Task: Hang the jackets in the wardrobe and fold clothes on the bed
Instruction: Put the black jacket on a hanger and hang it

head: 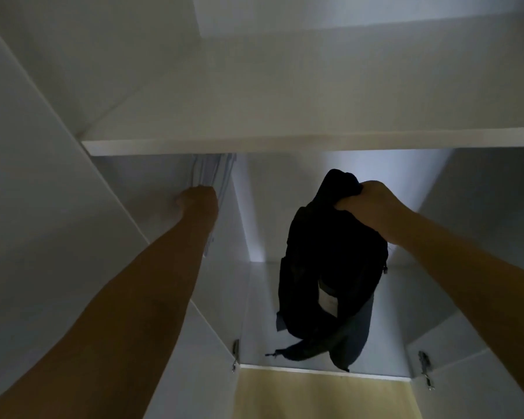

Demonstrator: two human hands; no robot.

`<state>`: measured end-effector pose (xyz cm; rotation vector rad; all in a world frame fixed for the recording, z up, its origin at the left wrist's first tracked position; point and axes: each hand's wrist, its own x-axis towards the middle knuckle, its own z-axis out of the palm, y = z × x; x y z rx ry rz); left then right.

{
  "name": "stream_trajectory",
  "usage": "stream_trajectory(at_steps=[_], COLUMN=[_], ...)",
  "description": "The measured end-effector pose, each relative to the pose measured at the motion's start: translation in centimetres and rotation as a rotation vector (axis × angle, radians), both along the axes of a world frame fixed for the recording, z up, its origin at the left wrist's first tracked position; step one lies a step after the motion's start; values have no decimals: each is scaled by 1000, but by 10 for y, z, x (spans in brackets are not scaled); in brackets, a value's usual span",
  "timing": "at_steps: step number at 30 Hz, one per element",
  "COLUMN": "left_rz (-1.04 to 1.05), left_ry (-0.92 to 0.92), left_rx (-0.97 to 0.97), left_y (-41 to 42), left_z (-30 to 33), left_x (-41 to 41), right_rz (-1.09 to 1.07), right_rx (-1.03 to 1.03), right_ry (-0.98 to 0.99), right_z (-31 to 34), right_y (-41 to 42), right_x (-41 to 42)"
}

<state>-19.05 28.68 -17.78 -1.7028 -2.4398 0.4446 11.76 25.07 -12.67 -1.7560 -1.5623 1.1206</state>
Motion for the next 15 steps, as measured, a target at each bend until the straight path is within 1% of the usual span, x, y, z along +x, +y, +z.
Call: stream_trajectory(at_steps=[2, 4, 7, 10, 12, 15], left_rz=[-41, -53, -34, -48, -19, 83], left_ry=[79, 106, 51, -19, -139, -445], left_rx=[-23, -31, 8, 94, 176, 364], left_y=[0, 0, -1, -5, -10, -19], left_z=[1, 6, 15, 22, 22, 18], left_x=[-1, -3, -4, 1, 6, 12], right_rz=[29, 50, 54, 49, 58, 34], right_rx=[5, 11, 62, 164, 248, 352], right_ry=[-82, -137, -182, -319, -410, -447], right_z=[0, 1, 1, -1, -4, -7], right_y=[4, 7, 11, 15, 15, 12], right_x=[-3, -2, -2, -4, -4, 2])
